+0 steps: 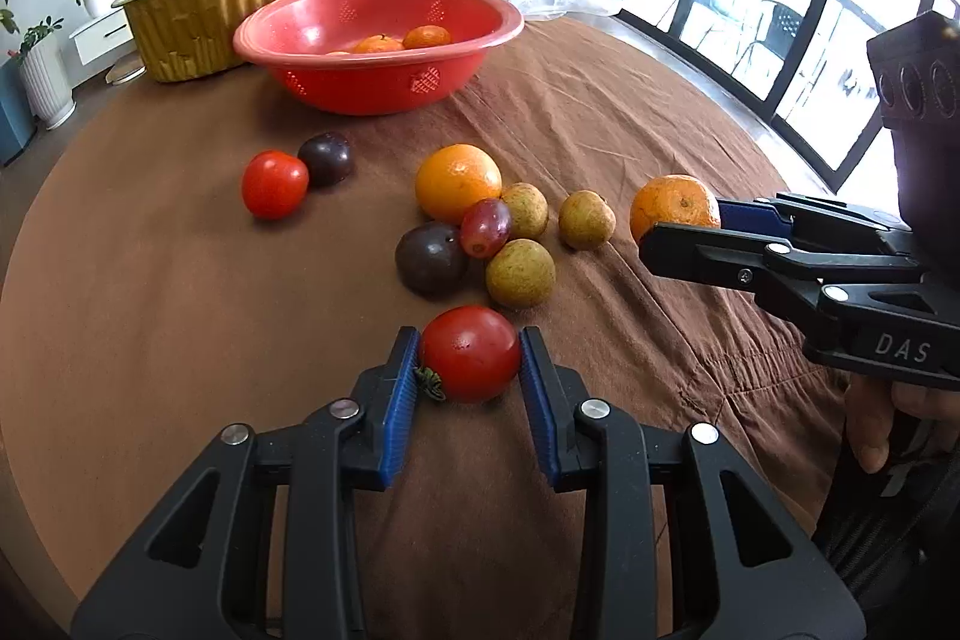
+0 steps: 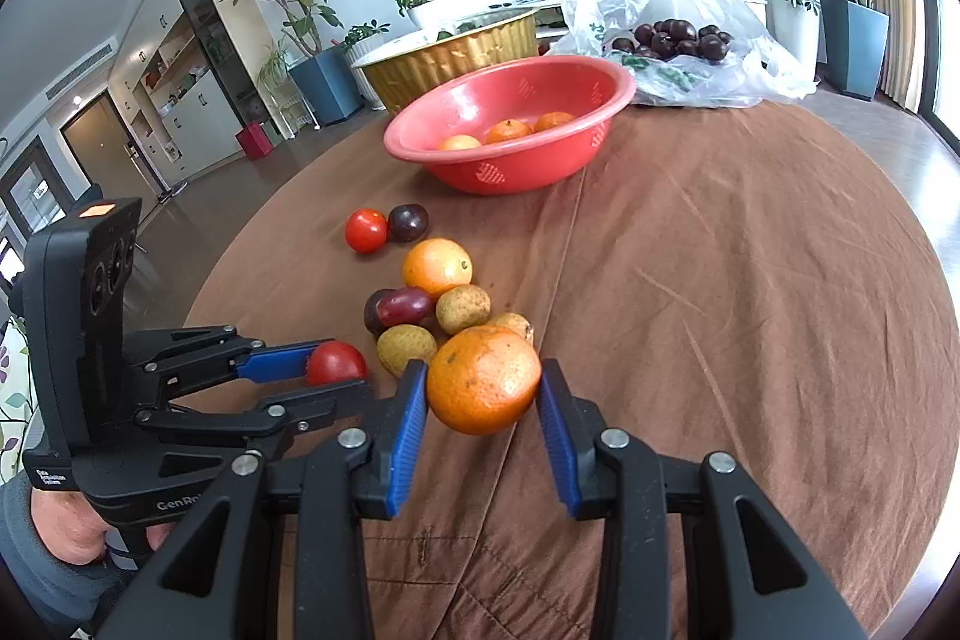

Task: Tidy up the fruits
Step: 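Grasp a red tomato with the left tool while the right tool holds the orange, then carry the orange and tomato into the red bowl and open both tools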

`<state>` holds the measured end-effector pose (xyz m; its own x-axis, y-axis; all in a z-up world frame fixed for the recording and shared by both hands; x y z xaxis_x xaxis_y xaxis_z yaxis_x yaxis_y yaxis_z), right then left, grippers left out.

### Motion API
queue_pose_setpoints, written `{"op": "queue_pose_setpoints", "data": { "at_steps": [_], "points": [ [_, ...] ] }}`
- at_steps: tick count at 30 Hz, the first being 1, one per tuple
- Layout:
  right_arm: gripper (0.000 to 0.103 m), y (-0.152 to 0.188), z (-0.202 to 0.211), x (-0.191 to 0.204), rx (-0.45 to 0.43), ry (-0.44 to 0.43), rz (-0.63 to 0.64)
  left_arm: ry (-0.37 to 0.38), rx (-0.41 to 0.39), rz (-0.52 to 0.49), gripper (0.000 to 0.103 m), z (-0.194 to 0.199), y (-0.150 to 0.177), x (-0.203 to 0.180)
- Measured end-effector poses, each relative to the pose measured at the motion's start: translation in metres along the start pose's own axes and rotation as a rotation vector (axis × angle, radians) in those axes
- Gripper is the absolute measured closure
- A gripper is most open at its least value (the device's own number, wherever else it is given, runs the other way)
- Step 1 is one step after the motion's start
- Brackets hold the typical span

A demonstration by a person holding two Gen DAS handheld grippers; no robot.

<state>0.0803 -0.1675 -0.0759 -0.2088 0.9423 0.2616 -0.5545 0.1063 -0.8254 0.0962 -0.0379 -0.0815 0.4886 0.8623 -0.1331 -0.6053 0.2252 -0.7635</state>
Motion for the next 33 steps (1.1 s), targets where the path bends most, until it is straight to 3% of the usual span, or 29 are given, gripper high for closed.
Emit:
{"op": "queue_pose_setpoints", "data": {
  "at_steps": [9,19,27,33],
  "points": [
    [0.064,-0.005,0.002,-0.004,-0.006,-0.005,-0.023,0.005,-0.059,0.089,0.072,0.023,-0.016,0.024],
    [0.064,-0.051,0.016,-0.015,-0.061,0.025,-0.035,0.009,-0.160,0.098,0.072,0.031,-0.091,0.057],
    [0.064,-0.117,-0.008,-0.014,-0.097,0.025,0.048,0.004,-0.163,0.080,0.072,-0.007,-0.162,0.084],
    [0.064,-0.141,-0.061,-0.016,-0.018,0.021,0.065,0.016,-0.082,0.073,0.072,-0.068,-0.194,0.101]
  ]
}}
Point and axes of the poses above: each gripper's, at about its wrist camera, not at the fingertips, and z roughly against the way its jaws point, x to its left, y to its underside, the point moved 3 cm from there along -z, roughly the way its jaws point, and after that the axes turned 14 degrees about -x, right-handed, at the moved point
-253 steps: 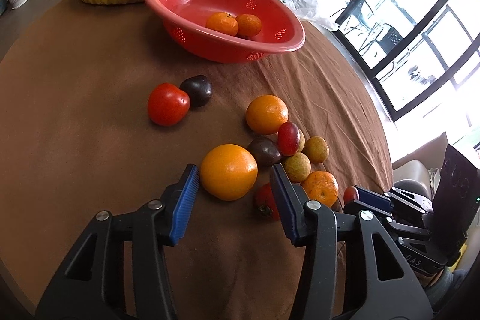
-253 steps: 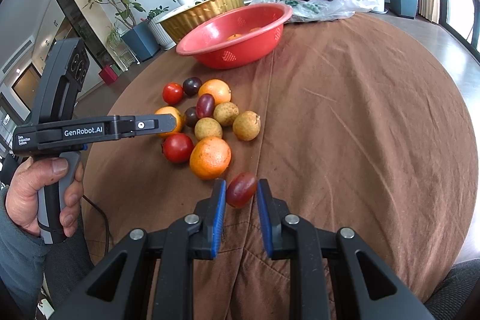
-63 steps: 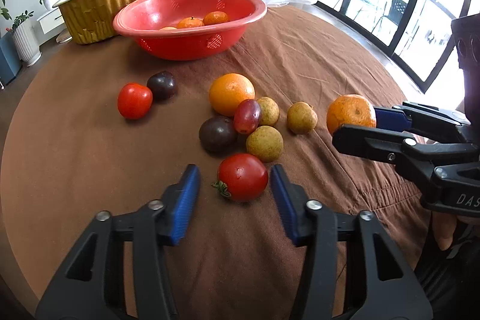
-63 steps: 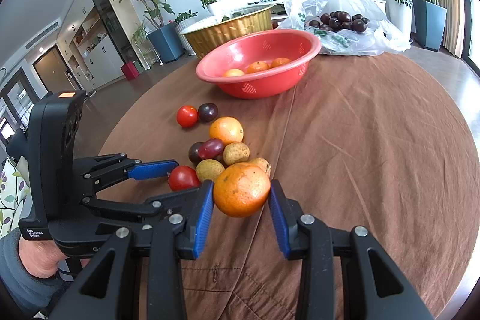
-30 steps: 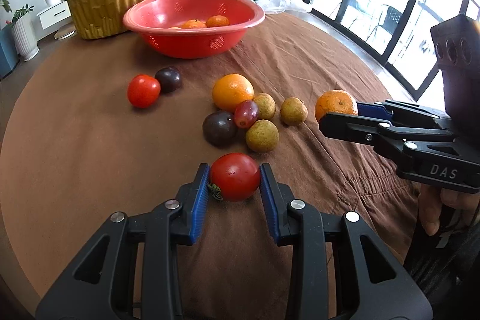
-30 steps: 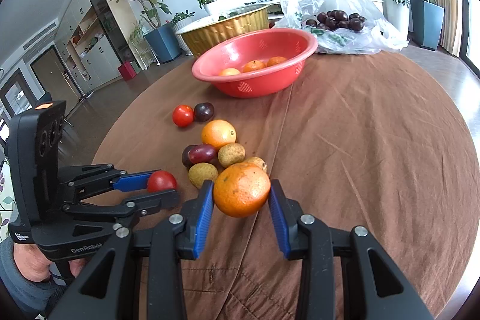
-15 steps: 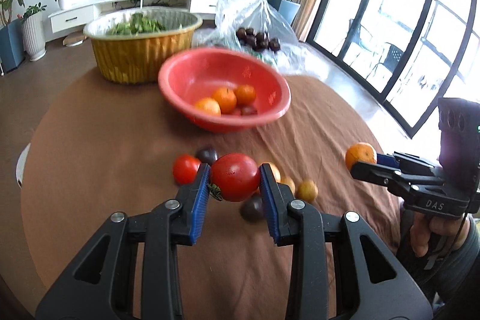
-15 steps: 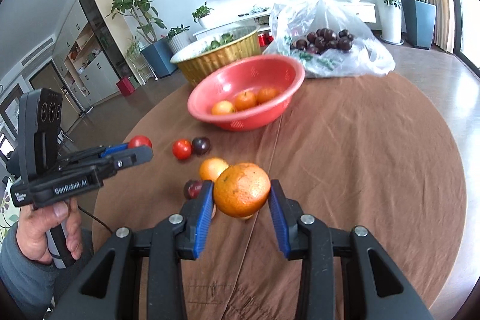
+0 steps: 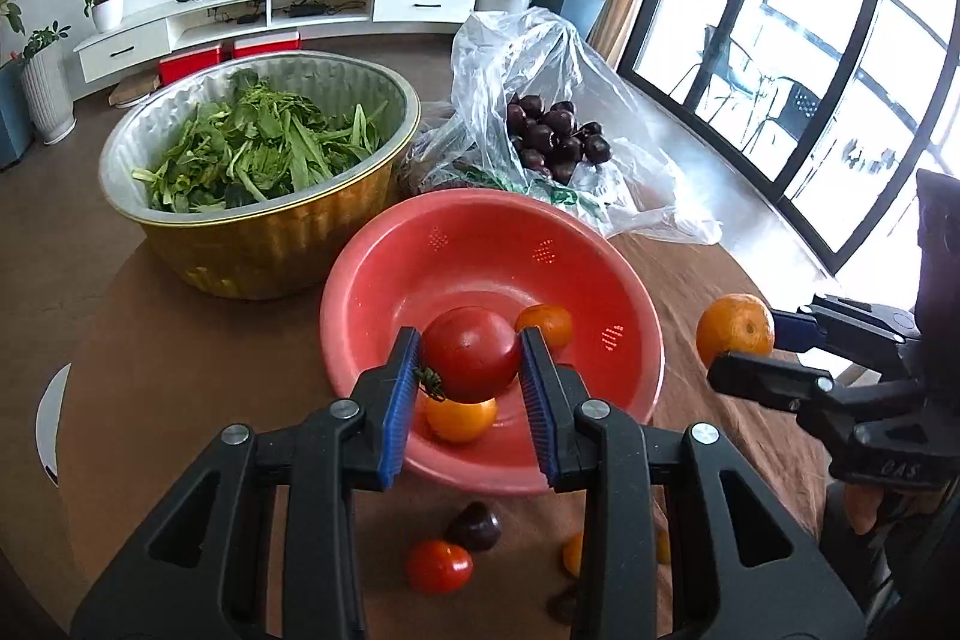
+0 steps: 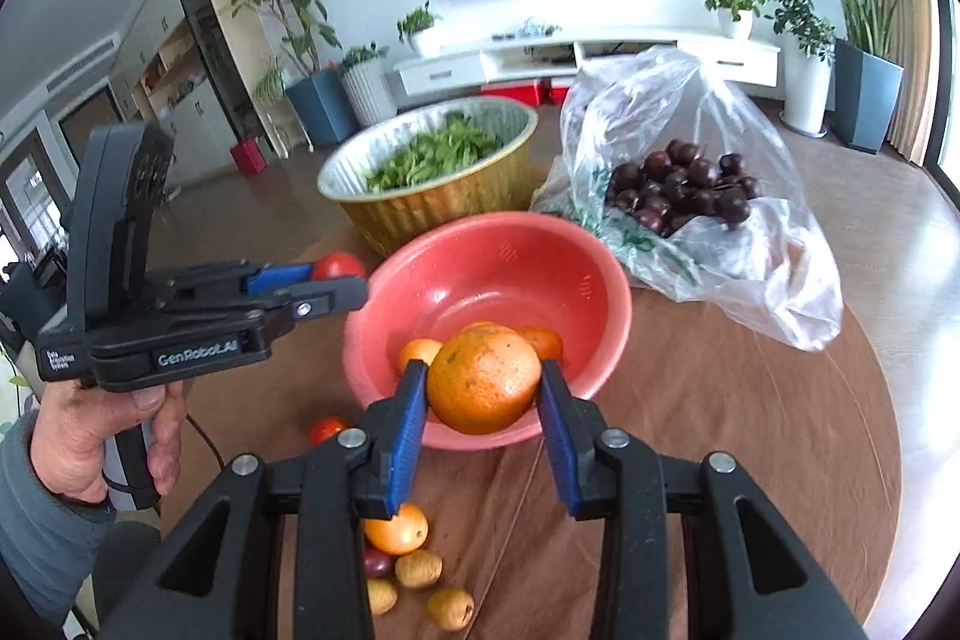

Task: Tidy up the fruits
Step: 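Carry the orange and tomato into the red bowl and open both tools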

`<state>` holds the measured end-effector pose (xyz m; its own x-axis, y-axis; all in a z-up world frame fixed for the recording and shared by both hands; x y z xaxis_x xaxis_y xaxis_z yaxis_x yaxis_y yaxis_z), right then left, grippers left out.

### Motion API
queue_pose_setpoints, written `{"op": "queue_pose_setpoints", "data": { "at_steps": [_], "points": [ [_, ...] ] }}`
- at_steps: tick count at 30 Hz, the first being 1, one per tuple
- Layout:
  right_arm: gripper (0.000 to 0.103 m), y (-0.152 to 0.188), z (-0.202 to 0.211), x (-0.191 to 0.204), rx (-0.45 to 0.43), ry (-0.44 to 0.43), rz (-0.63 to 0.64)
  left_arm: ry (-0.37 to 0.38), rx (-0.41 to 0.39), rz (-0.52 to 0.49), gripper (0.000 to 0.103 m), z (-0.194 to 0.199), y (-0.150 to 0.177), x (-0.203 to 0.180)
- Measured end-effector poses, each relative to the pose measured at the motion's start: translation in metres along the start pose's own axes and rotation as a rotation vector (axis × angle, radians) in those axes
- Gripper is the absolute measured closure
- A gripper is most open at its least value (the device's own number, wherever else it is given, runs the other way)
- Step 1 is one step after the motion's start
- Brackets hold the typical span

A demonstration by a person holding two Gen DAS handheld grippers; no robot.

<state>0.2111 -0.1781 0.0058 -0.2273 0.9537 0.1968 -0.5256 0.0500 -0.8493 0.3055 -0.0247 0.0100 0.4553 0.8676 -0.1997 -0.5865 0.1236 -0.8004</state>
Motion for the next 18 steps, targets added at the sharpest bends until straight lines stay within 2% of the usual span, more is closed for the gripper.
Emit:
{"op": "queue_pose_setpoints", "data": {
  "at_steps": [10,18],
  "points": [
    [0.064,0.016,-0.064,0.006,0.140,0.010,0.069,-0.009,0.119,-0.055,0.072,-0.080,0.008,0.009],
    [0.064,0.025,-0.084,-0.002,0.180,0.024,0.096,0.005,0.141,-0.093,0.072,-0.102,0.016,0.002]
  ]
}}
Point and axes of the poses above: each gripper's, at about its wrist camera, not at the fingertips, and z roughly against the way its jaws point, x to its left, y to its underside, the point moved 3 cm from there along -z, roughly the way its jaws point, and after that the axes turned 14 degrees about -x, right-handed, at the moved point
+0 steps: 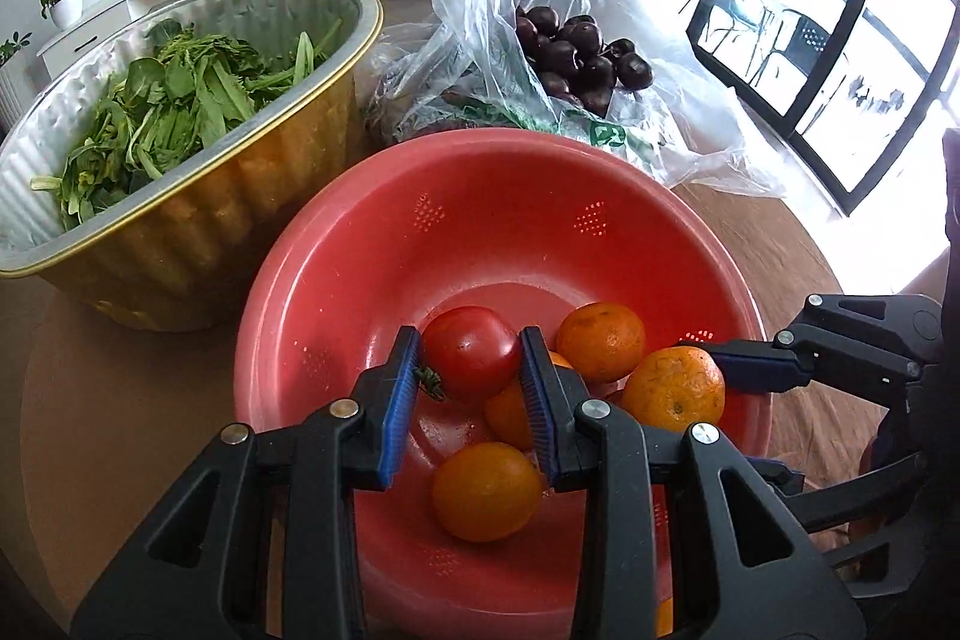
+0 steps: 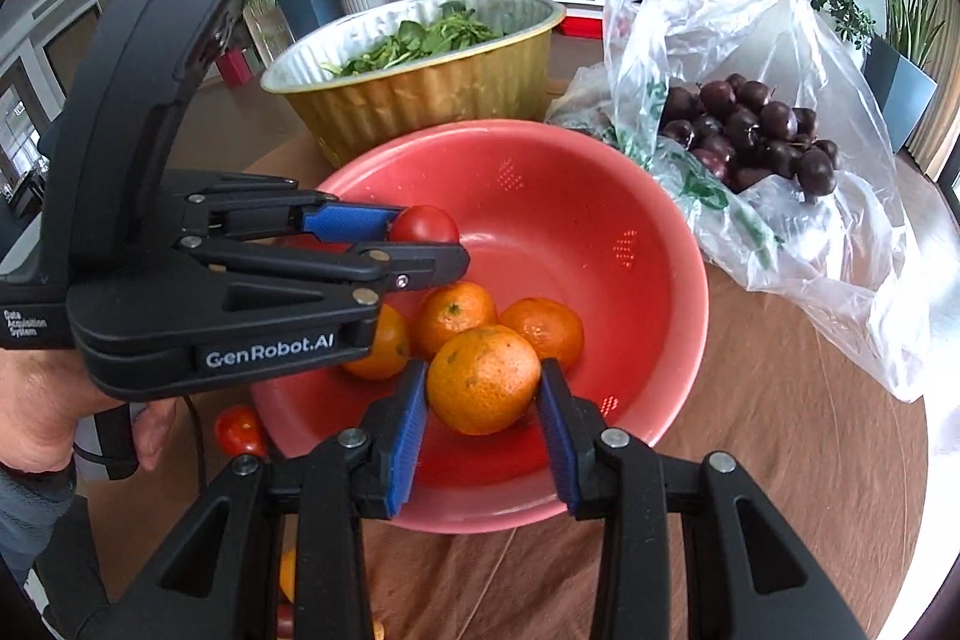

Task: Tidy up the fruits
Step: 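Carry the orange and tomato into the red bowl and open both tools, then withdraw both tools from the bowl toward the remaining fruit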

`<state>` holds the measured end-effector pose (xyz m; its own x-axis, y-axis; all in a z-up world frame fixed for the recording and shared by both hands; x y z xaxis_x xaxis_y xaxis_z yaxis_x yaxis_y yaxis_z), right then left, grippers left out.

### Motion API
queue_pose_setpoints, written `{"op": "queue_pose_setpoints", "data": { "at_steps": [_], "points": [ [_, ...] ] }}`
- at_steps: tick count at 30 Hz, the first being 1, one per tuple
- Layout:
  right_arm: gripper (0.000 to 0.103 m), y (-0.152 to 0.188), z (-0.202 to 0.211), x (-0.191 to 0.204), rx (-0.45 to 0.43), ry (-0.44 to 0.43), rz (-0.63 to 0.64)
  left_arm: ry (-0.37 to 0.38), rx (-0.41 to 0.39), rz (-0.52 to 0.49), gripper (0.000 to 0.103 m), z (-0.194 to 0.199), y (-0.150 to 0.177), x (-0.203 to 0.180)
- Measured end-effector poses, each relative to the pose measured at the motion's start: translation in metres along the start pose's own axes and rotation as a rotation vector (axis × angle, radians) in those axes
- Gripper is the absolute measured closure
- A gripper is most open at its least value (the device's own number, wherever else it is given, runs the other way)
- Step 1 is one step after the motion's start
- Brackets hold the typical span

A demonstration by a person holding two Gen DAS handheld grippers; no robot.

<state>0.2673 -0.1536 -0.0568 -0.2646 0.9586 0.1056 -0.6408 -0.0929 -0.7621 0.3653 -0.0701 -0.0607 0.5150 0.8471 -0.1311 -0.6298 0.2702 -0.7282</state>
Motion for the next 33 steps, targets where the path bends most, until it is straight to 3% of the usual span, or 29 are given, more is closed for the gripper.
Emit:
{"op": "queue_pose_setpoints", "data": {
  "at_steps": [9,13,24,26,28,33],
  "points": [
    [0.063,0.001,-0.004,0.007,0.001,0.004,0.047,-0.016,-0.009,-0.006,0.070,0.000,0.001,0.000],
    [0.063,0.001,-0.009,0.009,0.004,0.005,0.063,-0.035,-0.011,0.000,0.052,0.000,0.000,0.002],
    [0.063,0.000,-0.011,0.009,0.001,0.010,0.078,-0.038,-0.021,0.000,0.051,0.012,0.003,0.002],
    [0.059,0.000,-0.011,0.009,-0.002,0.010,0.076,-0.040,-0.028,0.007,0.046,0.016,0.003,0.003],
    [0.043,0.000,-0.009,0.009,-0.011,0.012,0.072,-0.043,-0.041,0.019,0.041,0.023,0.002,0.004],
    [0.042,0.001,-0.005,0.010,-0.014,0.021,0.071,-0.050,-0.070,0.043,0.037,0.044,0.002,0.008]
  ]
}}
Point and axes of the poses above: each gripper's, at about its wrist camera, not at the fingertips, and z roughly against the way its jaws point, x to its left, y to its underside, the point moved 3 cm from there along -z, roughly the way its jaws point, and after that the axes turned 14 degrees about -x, right-handed, at the moved point
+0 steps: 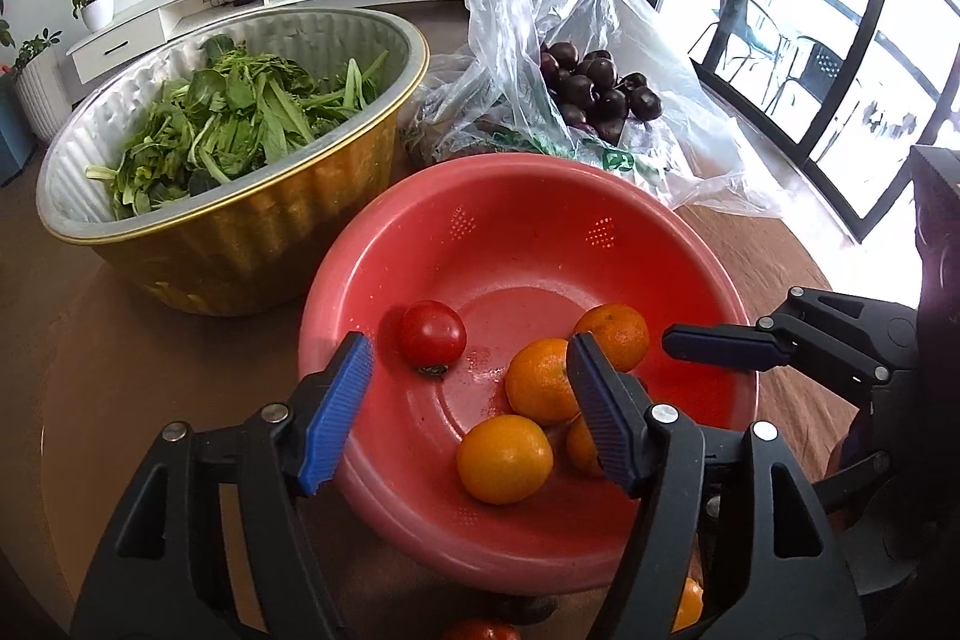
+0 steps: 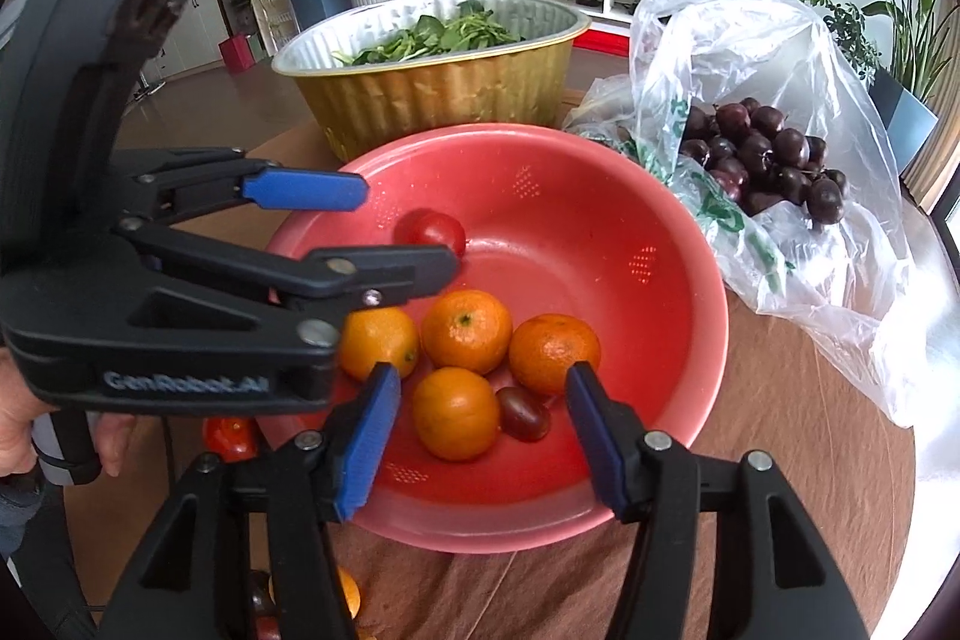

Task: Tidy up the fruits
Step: 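Withdraw both tools from the bowl toward the remaining fruit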

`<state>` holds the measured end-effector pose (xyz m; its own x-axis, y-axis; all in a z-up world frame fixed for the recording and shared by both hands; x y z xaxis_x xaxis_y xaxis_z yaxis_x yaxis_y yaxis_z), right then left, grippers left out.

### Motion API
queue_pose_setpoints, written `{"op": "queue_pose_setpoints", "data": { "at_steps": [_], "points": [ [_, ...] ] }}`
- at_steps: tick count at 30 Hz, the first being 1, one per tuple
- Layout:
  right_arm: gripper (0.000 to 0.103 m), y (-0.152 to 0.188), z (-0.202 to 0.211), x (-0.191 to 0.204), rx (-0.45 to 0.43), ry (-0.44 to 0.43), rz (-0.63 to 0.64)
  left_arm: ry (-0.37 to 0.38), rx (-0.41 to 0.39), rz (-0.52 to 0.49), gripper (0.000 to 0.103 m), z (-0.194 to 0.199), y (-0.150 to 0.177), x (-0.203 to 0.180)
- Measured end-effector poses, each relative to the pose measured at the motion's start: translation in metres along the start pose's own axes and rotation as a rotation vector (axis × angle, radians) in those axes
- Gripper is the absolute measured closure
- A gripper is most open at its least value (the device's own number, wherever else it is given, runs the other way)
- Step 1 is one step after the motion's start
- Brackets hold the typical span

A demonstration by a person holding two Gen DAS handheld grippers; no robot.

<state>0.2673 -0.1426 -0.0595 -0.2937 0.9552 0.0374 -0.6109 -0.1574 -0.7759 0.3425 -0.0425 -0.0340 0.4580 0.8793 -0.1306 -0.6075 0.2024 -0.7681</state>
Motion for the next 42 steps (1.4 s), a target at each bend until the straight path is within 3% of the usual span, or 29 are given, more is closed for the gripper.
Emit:
{"op": "queue_pose_setpoints", "data": {
  "at_steps": [1,3,6,10,16,20,26,34,37,42],
  "points": [
    [0.042,0.000,0.003,0.000,-0.005,0.001,-0.002,-0.002,-0.003,0.003,0.037,0.005,0.000,0.001],
    [0.042,0.000,0.011,0.000,-0.023,-0.001,-0.014,-0.005,-0.021,0.015,0.018,0.018,0.000,0.003],
    [0.038,-0.003,0.030,-0.002,-0.074,-0.026,-0.059,0.016,-0.073,0.054,0.000,0.044,0.002,0.008],
    [0.019,0.002,0.063,-0.005,-0.142,-0.068,-0.136,-0.010,-0.133,0.048,0.000,0.080,0.014,0.013],
    [0.013,0.031,0.105,-0.004,-0.193,-0.081,-0.219,-0.047,-0.165,-0.077,0.000,0.122,0.050,0.007],
    [0.012,0.063,0.123,-0.004,-0.188,-0.080,-0.288,-0.025,-0.119,-0.132,0.000,0.129,0.081,-0.001],
    [0.012,0.098,0.129,0.007,-0.131,-0.074,-0.320,-0.004,0.035,-0.148,0.000,0.112,0.115,-0.001],
    [0.022,0.109,0.133,0.018,-0.129,-0.058,-0.275,-0.010,0.077,-0.173,0.001,0.097,0.121,0.005],
    [0.026,0.112,0.132,0.017,-0.121,-0.056,-0.281,0.010,0.087,-0.185,0.009,0.090,0.119,0.002],
    [0.032,0.115,0.128,0.013,-0.109,-0.052,-0.285,0.043,0.115,-0.163,0.045,0.078,0.117,0.003]
  ]
}}
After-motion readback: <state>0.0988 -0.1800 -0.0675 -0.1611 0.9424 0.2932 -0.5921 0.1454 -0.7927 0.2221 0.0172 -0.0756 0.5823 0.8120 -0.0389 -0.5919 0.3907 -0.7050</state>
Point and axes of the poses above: each gripper's, at about its wrist camera, not at the fingertips, and z roughly against the way its jaws point, x to its left, y to its underside, the point moved 3 cm from there along -z, roughly the way its jaws point, and after that the axes turned 14 degrees about -x, right-handed, at the moved point
